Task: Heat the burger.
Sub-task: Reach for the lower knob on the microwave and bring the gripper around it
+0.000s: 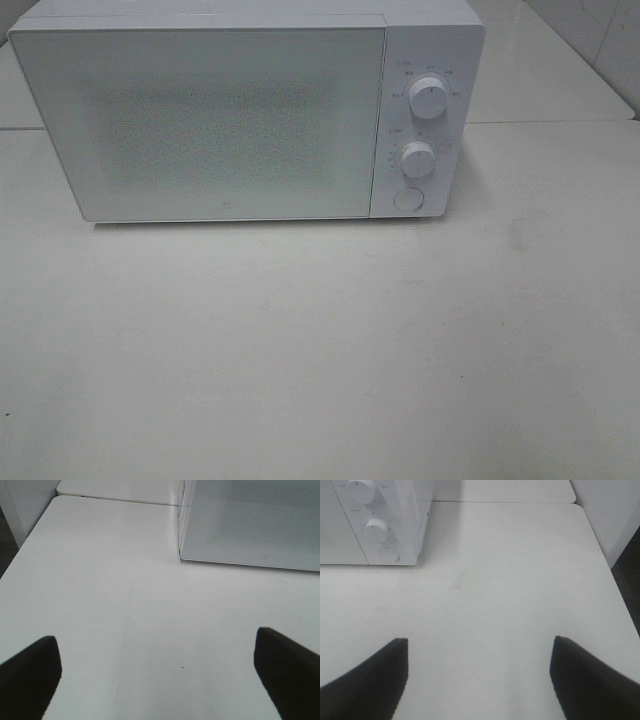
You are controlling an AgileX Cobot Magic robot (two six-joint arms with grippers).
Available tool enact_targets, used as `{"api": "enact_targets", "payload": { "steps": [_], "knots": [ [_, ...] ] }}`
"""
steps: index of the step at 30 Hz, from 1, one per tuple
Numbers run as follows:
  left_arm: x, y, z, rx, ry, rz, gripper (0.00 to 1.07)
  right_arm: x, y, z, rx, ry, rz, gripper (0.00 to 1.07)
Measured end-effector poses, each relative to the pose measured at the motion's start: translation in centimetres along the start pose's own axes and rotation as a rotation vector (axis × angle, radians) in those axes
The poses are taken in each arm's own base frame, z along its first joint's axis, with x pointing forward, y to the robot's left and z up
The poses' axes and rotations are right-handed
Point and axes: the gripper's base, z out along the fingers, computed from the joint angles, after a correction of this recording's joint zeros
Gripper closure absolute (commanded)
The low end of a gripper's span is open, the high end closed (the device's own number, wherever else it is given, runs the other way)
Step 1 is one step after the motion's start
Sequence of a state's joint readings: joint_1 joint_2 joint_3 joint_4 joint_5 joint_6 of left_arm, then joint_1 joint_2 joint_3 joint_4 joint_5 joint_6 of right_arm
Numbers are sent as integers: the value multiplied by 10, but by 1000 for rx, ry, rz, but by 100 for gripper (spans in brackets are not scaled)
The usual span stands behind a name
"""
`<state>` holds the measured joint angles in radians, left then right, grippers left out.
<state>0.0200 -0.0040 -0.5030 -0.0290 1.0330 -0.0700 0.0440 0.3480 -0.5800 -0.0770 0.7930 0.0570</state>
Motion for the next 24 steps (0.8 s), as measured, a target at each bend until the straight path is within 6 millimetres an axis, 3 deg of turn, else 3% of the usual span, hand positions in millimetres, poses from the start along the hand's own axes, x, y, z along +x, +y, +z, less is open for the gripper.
{"api": "enact_targets", "payload": {
  "steps": [4, 6, 9, 11, 14, 19, 24],
  "knots": [
    [0, 0, 0, 0, 0, 0, 7, -7, 1, 10, -3, 0, -3, 32],
    [0, 0, 0, 0, 0, 0, 7, -19, 3, 28, -8, -1, -8, 32],
    [0, 0, 0, 0, 0, 0, 7, -21, 3, 31, -9, 2, -8, 32],
    [0, 0, 0, 0, 0, 0, 7, -30, 5, 51, -14, 7, -13, 32],
    [0, 0, 0, 0, 0, 0, 7, -32, 5, 55, -16, 4, -14, 32],
    [0, 0, 0, 0, 0, 0, 7, -42, 8, 92, -28, 13, -17, 32],
    [0, 0, 0, 0, 0, 0, 7, -46, 10, 114, -35, 16, -16, 32]
  ]
}}
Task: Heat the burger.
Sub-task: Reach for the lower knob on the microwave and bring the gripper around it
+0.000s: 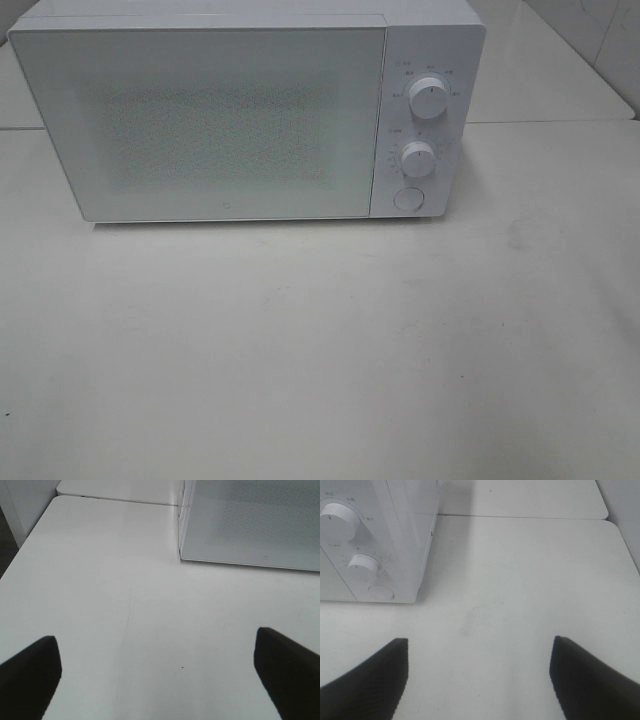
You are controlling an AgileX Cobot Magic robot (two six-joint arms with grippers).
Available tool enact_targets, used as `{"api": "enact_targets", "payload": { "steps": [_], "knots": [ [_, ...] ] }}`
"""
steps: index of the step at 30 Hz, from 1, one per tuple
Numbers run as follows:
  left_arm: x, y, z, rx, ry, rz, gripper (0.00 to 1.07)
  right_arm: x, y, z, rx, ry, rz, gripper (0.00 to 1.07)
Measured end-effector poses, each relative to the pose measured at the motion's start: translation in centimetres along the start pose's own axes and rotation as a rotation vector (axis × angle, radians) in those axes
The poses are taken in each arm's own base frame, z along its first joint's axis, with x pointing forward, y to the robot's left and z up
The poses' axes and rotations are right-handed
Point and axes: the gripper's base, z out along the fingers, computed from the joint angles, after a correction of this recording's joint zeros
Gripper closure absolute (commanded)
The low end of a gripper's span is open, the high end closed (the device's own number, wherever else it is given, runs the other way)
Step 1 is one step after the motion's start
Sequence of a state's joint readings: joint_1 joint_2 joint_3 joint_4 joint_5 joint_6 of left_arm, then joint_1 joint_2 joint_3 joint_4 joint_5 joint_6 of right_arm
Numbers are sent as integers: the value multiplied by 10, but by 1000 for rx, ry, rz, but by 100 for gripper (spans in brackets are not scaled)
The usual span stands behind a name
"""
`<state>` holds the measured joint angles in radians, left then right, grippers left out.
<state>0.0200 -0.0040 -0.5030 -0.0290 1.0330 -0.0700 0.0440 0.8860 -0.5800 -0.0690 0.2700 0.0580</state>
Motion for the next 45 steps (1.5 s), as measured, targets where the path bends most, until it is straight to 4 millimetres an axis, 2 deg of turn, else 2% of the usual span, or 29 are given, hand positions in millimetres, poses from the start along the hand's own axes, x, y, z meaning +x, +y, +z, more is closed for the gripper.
{"api": "enact_targets", "payload": {
  "steps": [1, 3, 6, 8, 14, 18, 22, 35, 45],
  "knots": [
    [0, 0, 0, 0, 0, 0, 7, 0, 0, 0, 0, 0, 0, 32],
    [0, 0, 0, 0, 0, 0, 7, -4, 1, 19, -7, -18, 11, 32],
    [0, 0, 0, 0, 0, 0, 7, -5, 1, 25, -9, -26, 18, 32],
    [0, 0, 0, 0, 0, 0, 7, -7, 3, 43, -17, -58, 29, 32],
    [0, 0, 0, 0, 0, 0, 7, -11, 5, 62, -30, -113, 39, 32],
    [0, 0, 0, 0, 0, 0, 7, -12, 15, 74, -72, -166, 11, 32],
    [0, 0, 0, 0, 0, 0, 7, 0, 34, 87, -141, -244, -35, 32],
    [0, 0, 0, 0, 0, 0, 7, 40, 64, 92, -77, -350, 11, 32],
    [0, 0, 0, 0, 0, 0, 7, 54, 88, 95, -51, -417, 29, 32]
  ]
}}
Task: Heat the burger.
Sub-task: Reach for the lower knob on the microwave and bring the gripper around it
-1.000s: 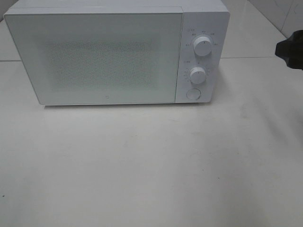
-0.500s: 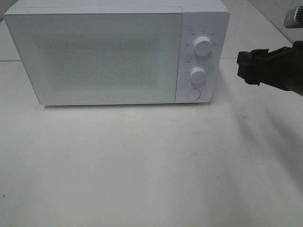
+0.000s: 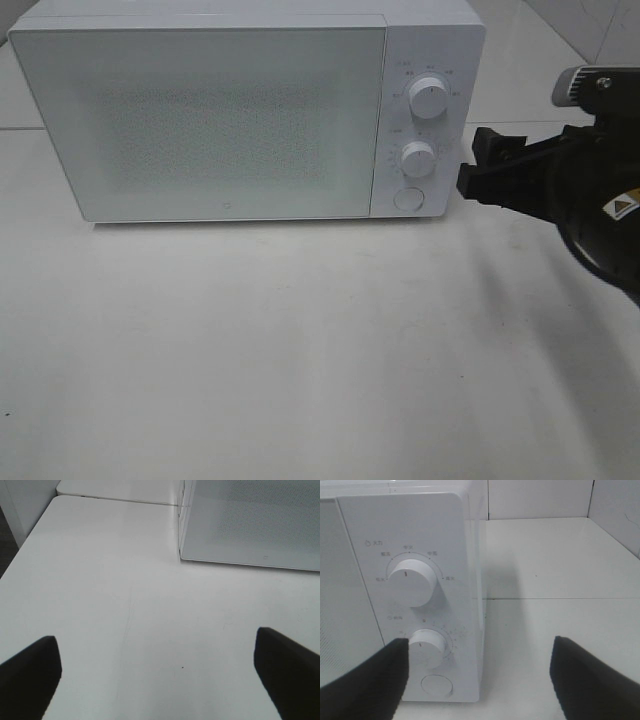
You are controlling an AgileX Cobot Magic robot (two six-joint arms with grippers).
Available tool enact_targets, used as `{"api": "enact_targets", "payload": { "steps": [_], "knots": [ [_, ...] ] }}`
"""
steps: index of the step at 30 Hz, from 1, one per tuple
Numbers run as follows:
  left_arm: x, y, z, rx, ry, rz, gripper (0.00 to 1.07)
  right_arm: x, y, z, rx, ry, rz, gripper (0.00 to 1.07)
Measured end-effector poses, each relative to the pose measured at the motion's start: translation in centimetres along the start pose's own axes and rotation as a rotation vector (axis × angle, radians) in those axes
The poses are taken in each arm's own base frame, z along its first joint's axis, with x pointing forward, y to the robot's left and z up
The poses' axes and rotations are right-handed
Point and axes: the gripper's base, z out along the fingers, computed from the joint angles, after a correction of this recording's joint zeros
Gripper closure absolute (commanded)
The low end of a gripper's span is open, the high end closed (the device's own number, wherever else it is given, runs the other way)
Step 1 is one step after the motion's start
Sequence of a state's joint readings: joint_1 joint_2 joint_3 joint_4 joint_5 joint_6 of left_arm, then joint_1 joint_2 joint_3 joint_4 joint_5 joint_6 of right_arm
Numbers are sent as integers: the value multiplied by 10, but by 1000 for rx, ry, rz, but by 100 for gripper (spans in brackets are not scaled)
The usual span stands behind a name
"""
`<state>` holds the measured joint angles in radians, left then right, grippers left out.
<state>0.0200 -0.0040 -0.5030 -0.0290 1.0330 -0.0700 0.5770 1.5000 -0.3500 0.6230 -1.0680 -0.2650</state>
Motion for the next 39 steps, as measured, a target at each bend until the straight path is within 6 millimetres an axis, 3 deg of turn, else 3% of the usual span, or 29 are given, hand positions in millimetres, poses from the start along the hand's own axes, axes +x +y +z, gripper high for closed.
{"api": "enact_targets", "payload": {
  "steps": [15, 31, 39],
  "knots": [
    [0, 0, 0, 0, 0, 0, 7, 40, 29, -4, 38, 72, -43, 32],
    [0, 0, 0, 0, 0, 0, 7, 42, 28, -4, 58, 75, -38, 32],
    [0, 0, 0, 0, 0, 0, 7, 45, 41, 13, 47, 69, -47, 32]
  ]
}}
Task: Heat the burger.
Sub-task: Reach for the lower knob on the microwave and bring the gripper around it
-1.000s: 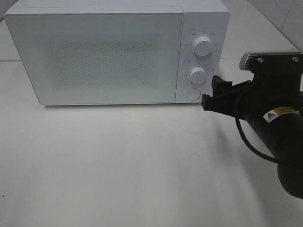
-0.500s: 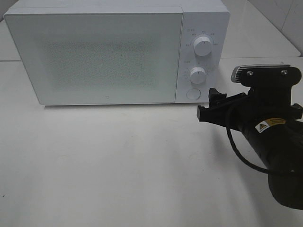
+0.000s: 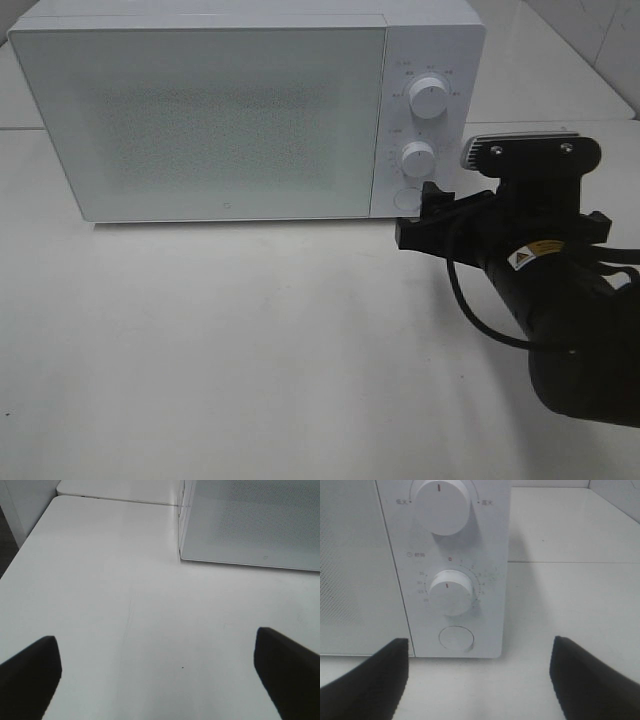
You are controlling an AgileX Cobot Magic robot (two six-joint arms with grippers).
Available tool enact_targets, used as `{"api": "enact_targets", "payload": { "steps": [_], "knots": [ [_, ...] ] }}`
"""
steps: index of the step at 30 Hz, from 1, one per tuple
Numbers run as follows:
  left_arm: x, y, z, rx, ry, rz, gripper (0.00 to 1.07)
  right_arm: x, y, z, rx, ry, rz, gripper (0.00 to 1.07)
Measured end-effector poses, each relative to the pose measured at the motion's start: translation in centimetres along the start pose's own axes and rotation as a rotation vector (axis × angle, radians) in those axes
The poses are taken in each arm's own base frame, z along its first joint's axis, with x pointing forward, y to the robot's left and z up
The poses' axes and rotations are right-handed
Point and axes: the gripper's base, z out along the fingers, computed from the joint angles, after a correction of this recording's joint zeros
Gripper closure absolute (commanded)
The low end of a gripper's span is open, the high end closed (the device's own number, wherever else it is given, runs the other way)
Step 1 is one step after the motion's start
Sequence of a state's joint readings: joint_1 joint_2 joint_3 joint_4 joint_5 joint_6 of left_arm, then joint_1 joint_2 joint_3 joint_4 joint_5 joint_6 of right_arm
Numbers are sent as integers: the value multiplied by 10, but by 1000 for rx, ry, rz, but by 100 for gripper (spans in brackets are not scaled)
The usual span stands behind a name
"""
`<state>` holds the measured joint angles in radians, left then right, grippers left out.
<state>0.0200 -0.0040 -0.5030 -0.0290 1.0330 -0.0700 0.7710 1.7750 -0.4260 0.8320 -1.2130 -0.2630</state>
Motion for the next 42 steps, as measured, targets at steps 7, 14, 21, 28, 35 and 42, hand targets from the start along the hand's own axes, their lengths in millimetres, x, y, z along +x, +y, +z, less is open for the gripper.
{"api": "enact_targets", "payload": {
  "steps": [7, 14, 21, 28, 35, 42],
  "knots": [
    [0, 0, 0, 0, 0, 0, 7, -4, 18, 21, -21, -31, 12, 32],
    [0, 0, 0, 0, 0, 0, 7, -3, 28, 38, -12, -41, 21, 32],
    [0, 0, 0, 0, 0, 0, 7, -4, 26, 62, 25, -58, 35, 32],
    [0, 0, 0, 0, 0, 0, 7, -3, 23, 78, 34, -71, 56, 32],
    [0, 0, 0, -2, -1, 1, 7, 0, 24, 87, 36, -73, 54, 32],
    [0, 0, 0, -2, -1, 2, 7, 7, 24, 97, 32, -65, 40, 32]
  ]
}}
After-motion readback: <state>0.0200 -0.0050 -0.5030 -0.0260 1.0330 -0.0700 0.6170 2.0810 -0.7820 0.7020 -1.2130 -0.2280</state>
